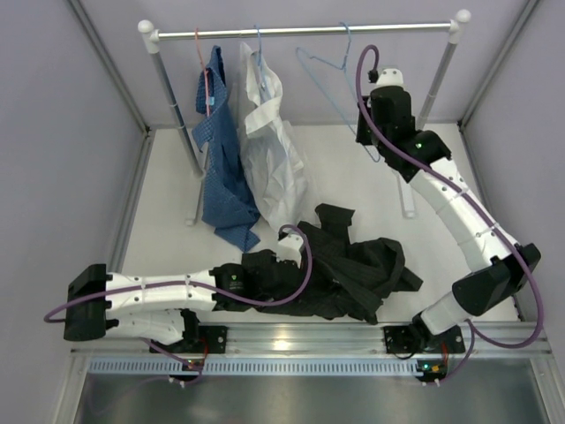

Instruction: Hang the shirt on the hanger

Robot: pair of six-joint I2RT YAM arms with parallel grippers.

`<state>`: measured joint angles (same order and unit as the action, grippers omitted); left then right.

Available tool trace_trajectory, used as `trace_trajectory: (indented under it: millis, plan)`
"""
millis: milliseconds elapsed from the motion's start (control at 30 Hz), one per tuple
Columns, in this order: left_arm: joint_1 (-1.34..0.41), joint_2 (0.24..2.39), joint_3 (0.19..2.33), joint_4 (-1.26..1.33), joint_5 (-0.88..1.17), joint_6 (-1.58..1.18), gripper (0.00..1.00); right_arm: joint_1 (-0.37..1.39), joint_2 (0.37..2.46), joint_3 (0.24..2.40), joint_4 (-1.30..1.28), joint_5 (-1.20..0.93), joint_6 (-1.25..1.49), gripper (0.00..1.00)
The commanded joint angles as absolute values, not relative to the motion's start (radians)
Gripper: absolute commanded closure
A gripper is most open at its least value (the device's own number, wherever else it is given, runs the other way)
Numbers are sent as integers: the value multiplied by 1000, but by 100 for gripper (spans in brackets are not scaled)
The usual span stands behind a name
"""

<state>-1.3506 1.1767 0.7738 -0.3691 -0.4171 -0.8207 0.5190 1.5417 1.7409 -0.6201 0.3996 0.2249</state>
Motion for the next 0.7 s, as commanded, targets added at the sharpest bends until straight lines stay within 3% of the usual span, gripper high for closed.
trace_trajectory:
  millis: [0,67,200,300,667]
  plan:
    - [-1353,1175,769,-325,-410,-831,100,497,1511,1718,-552,267,158,79]
    - [-1353,1177,770,-325,-410,-830,100,492,1503,1709,-551,262,141,81]
    - [-1353,1186,770,-327,-405,-831,100,482,1496,1706,-551,236,124,96]
    - [-1353,1187,767,-325,-403,-833,100,480,1493,1706,-549,218,114,100]
    - [-1353,1169,775,-325,-426,-848,100,476,1434,1730,-506,221,92,100]
